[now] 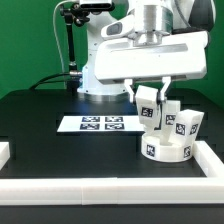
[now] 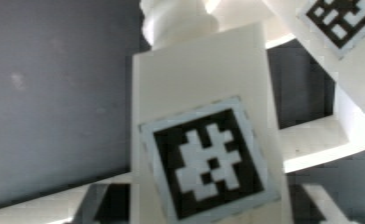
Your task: Assemble stool
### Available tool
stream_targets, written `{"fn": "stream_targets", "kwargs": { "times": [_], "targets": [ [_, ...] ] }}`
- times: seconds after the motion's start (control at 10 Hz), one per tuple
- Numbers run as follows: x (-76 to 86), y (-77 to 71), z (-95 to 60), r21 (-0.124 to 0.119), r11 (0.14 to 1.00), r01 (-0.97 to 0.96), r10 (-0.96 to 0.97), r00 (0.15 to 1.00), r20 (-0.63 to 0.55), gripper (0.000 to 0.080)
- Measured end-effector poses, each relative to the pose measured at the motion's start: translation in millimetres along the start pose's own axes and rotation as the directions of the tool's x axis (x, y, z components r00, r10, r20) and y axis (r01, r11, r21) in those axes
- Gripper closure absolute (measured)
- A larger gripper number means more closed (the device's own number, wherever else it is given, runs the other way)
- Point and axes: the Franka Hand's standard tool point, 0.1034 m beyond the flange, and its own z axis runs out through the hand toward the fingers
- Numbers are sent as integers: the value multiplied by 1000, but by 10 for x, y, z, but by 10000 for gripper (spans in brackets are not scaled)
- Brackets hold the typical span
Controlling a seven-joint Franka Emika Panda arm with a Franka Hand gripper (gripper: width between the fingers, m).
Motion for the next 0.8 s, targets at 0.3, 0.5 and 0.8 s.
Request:
{"fn": "stream_targets", "kwargs": {
  "times": [0.3,0.5,0.8],
  "targets": [
    [58,-116,8,14,1000,8,-8,1000,-11,473],
    [71,-133,40,13,1000,10,-10,1000,-12,473],
    [62,-112,42,10,1000,12,-12,1000,-19,473]
  ]
}}
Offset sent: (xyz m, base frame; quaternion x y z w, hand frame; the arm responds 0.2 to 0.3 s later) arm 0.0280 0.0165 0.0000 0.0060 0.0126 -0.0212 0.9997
